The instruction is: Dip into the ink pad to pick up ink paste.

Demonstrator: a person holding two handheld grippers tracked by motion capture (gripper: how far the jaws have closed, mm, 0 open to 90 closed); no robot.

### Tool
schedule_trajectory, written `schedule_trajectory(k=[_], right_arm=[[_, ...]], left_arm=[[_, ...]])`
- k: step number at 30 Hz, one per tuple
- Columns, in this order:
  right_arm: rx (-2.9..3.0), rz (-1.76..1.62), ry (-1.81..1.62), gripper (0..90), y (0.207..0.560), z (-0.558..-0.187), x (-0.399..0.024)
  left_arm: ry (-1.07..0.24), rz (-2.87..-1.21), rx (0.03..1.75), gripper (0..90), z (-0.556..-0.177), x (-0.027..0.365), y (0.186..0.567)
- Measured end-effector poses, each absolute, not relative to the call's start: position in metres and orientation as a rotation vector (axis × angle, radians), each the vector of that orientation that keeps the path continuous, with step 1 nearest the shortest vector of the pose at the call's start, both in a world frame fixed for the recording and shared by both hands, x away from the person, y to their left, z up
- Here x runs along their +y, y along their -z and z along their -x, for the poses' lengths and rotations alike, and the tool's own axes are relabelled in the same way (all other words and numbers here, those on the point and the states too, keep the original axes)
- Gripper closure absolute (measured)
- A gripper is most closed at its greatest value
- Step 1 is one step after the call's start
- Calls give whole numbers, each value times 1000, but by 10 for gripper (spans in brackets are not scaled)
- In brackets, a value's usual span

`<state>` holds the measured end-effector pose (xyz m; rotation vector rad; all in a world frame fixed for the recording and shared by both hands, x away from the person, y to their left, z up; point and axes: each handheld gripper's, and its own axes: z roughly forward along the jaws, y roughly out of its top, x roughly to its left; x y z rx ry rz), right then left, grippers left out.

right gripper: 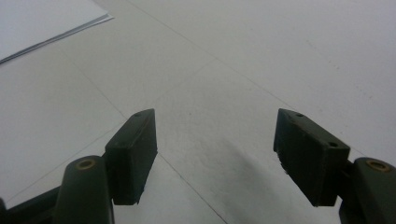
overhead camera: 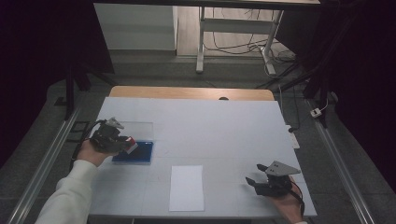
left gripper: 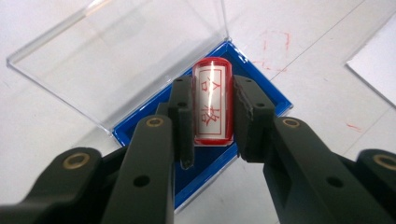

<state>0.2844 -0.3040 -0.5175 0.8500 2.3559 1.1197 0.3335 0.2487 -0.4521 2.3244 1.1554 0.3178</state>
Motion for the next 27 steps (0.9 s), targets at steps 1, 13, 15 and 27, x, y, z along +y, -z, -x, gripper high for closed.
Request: schedule_trajectory(k=[1, 13, 15, 27], right_arm=[[2356, -850, -1120, 299, 518, -284, -304], [2356, -854, -1115, 299, 518, -285, -306], [2358, -853, -1115, 299, 518, -285, -306], [2353, -856, -1120, 299, 518, -285, -306]], left_arm=[[-314, -2331, 1153, 709, -334, 248, 451], [-296, -2378, 1181, 708, -340, 244, 461], [-295, -2382, 1180, 708, -341, 243, 463], [-288, -2413, 1201, 708, -346, 236, 473]])
